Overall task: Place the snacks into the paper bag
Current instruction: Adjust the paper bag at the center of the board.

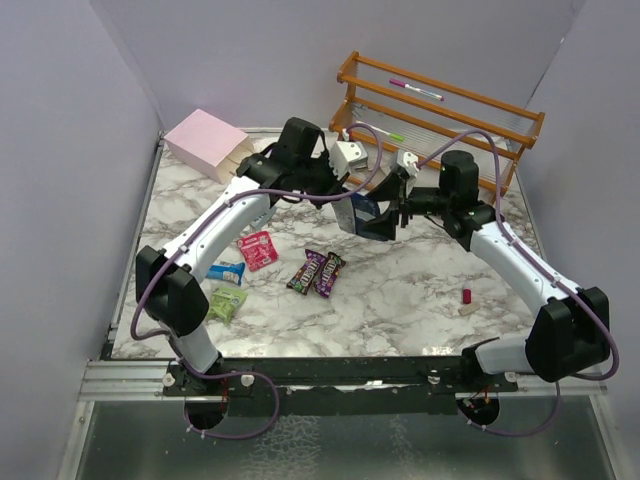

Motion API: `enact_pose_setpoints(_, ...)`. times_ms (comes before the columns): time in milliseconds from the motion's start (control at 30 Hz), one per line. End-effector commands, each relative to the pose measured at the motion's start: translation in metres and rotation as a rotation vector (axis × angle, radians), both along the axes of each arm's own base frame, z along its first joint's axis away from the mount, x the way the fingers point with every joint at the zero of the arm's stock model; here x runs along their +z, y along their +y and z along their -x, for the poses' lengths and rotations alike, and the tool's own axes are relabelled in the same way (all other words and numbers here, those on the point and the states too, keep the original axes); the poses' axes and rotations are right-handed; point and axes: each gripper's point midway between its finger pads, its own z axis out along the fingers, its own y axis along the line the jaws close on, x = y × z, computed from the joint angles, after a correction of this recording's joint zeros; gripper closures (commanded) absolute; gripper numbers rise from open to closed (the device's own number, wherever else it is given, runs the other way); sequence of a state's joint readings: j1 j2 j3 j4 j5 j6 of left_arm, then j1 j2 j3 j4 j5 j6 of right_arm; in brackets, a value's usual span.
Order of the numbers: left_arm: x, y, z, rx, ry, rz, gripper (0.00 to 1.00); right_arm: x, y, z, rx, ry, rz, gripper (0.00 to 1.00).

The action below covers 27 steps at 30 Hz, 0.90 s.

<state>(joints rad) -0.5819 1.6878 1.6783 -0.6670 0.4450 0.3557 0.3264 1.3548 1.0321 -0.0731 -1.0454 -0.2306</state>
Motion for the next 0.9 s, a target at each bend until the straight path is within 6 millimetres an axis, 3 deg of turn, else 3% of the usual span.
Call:
enact_pose_setpoints(0, 0.007, -0.011, -0.001, -0.026, 0.008, 0.032, 1.0, 0.003, 0.005, -0.007, -0.033, 0.003, -0.033, 0.33)
enact_pose_setpoints(67, 0.006, -0.012, 0.001, -0.037, 0.007, 0.034, 1.0, -0.003, 0.0, -0.02, -0.112, 0.001, -0.014, 0.49)
enact_pose_setpoints(233, 0.001, -0.01, 0.001, -0.044, -0.006, 0.019, 1.0, -0.012, -0.006, -0.031, -0.188, -0.003, 0.017, 0.94)
enact_pose_setpoints(267, -0.002, -0.009, 0.002, -0.051, -0.009, 0.012, 1.0, -0.013, -0.008, -0.033, -0.202, -0.004, 0.024, 0.98)
enact_pose_setpoints(300, 0.009, -0.005, 0.006, -0.059, -0.038, 0.019, 0.96, -0.014, -0.009, -0.034, -0.216, -0.004, 0.029, 0.99)
enact_pose_setpoints(400, 0.01, 0.002, 0.008, -0.059, -0.076, -0.006, 0.83, -0.01, -0.015, -0.036, -0.256, -0.029, 0.04, 0.99)
enact_pose_setpoints(500, 0.008, 0.019, 0.005, -0.029, -0.116, -0.07, 0.51, 0.0, -0.023, -0.038, -0.319, -0.054, 0.048, 0.99)
enact_pose_setpoints(600, 0.006, 0.042, -0.008, 0.039, -0.16, -0.113, 0.37, 0.002, -0.034, -0.04, -0.383, -0.07, 0.078, 0.99)
enact_pose_setpoints(733, 0.005, 0.099, -0.048, 0.223, -0.226, -0.157, 0.15, -0.002, -0.046, -0.037, -0.438, -0.066, 0.12, 0.99)
enact_pose_setpoints(867, -0.008, 0.164, -0.102, 0.417, -0.273, -0.265, 0.1, 0.004, -0.048, -0.027, -0.421, -0.088, 0.106, 0.99)
